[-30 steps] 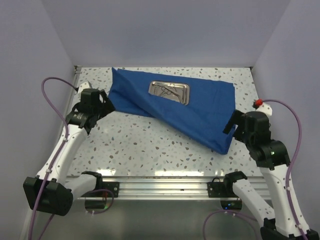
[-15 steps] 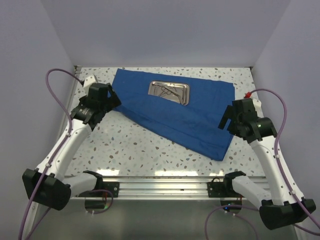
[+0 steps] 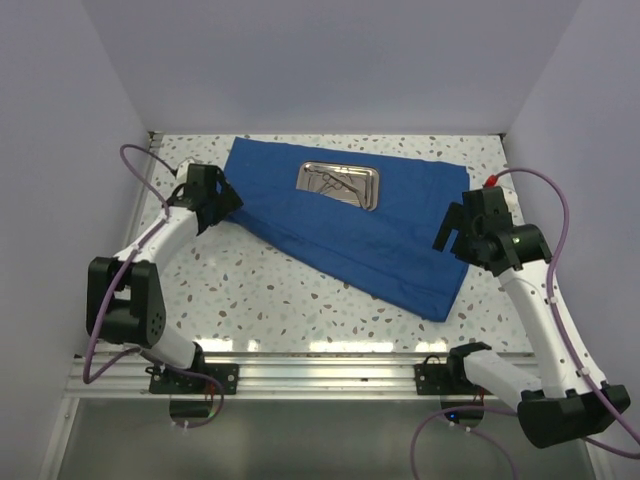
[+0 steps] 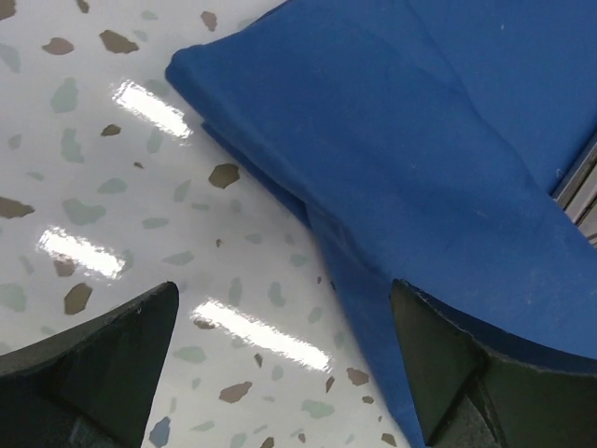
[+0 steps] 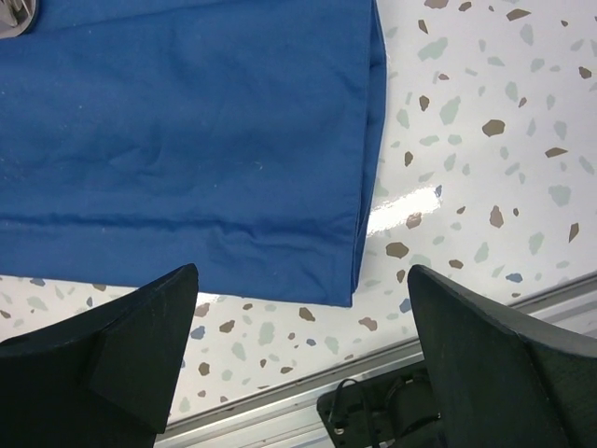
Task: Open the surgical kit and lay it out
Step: Open the surgical kit at the center of the board.
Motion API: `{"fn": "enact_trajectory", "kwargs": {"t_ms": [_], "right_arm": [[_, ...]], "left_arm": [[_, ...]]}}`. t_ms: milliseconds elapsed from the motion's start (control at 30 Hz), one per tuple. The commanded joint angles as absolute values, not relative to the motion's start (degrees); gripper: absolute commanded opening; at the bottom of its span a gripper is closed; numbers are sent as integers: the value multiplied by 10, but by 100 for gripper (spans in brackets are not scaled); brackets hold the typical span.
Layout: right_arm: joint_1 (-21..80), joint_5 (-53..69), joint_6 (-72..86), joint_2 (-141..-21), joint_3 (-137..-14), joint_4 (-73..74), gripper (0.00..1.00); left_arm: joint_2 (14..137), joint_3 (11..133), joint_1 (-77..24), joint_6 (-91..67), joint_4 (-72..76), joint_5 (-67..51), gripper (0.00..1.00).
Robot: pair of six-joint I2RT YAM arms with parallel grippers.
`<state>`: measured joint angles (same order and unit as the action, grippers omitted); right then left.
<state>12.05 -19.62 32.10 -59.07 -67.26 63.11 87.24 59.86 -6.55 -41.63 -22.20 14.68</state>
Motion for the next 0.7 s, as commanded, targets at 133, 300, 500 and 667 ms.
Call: {"fn": "enact_trajectory", "kwargs": {"t_ms": [133, 300, 500, 667], "right_arm": [[121, -192, 299, -585, -686, 642, 99], [121, -169, 292, -596, -682, 629, 99], [123, 14, 283, -647, -627, 587, 97], [123, 53, 314, -657, -519, 539, 94]], "left_arm": [[949, 675, -65, -451, -126, 119, 100], [1006, 717, -64, -445, -122, 120, 86], [1035, 736, -65, -440, -116, 100, 7], [1013, 729, -66, -436, -125, 93, 0]]}}
